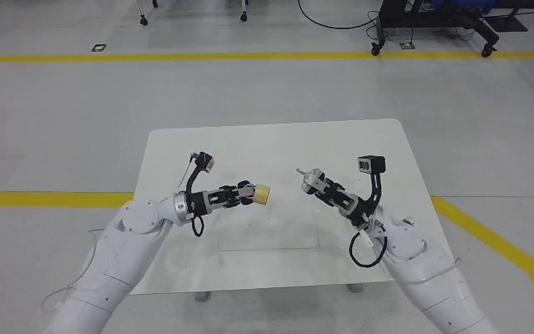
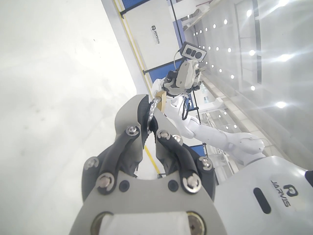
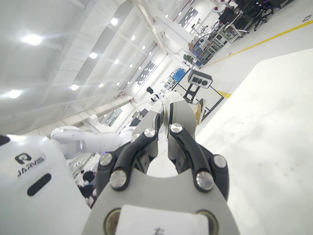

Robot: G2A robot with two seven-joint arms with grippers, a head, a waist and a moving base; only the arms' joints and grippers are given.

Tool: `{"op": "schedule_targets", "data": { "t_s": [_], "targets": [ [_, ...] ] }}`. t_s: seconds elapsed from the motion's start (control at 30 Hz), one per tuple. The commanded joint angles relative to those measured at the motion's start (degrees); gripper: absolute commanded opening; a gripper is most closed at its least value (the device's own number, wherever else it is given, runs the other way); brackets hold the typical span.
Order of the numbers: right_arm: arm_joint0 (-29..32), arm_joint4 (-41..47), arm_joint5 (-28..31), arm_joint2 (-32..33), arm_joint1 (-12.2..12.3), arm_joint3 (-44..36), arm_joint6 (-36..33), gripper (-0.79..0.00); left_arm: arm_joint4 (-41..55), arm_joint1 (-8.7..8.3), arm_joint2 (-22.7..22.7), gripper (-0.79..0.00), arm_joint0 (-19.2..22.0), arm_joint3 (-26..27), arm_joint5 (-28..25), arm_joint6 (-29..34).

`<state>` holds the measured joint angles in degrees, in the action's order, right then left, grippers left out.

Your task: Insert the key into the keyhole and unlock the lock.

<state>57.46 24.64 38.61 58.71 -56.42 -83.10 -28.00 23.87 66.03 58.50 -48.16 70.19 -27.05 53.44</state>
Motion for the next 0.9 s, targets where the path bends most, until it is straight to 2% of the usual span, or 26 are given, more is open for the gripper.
{"op": "schedule_targets", "data": {
  "t_s": [0.0,0.17,0.3,0.53,0.87],
  "targets": [
    [-1.73,2.08,-3.36,-0.79,-0.67,1.54,1.37,-0.785,0.48,0.18,-0.09,-0.785,-1.16,1.89,-2.16,-1.50],
    [-4.29,6.58,-5.65,-2.72,-2.33,4.30,2.75,-0.785,-2.94,0.74,0.01,-0.785,-2.17,4.53,-8.29,-8.59],
    [-5.37,10.66,-7.33,-3.85,-3.38,5.54,1.08,-0.785,-5.80,1.15,-0.34,-0.785,-2.80,6.41,-10.70,-12.44],
    [-7.55,11.47,-7.84,-5.65,-5.17,8.25,0.64,-0.785,-9.23,2.19,-2.56,-0.785,-1.77,6.28,-9.52,-15.90],
    [-6.81,14.68,-6.55,-5.10,-6.24,8.04,-6.23,-0.785,-11.69,3.19,-3.50,-0.785,-0.81,4.31,-7.98,-19.40]
  ]
}}
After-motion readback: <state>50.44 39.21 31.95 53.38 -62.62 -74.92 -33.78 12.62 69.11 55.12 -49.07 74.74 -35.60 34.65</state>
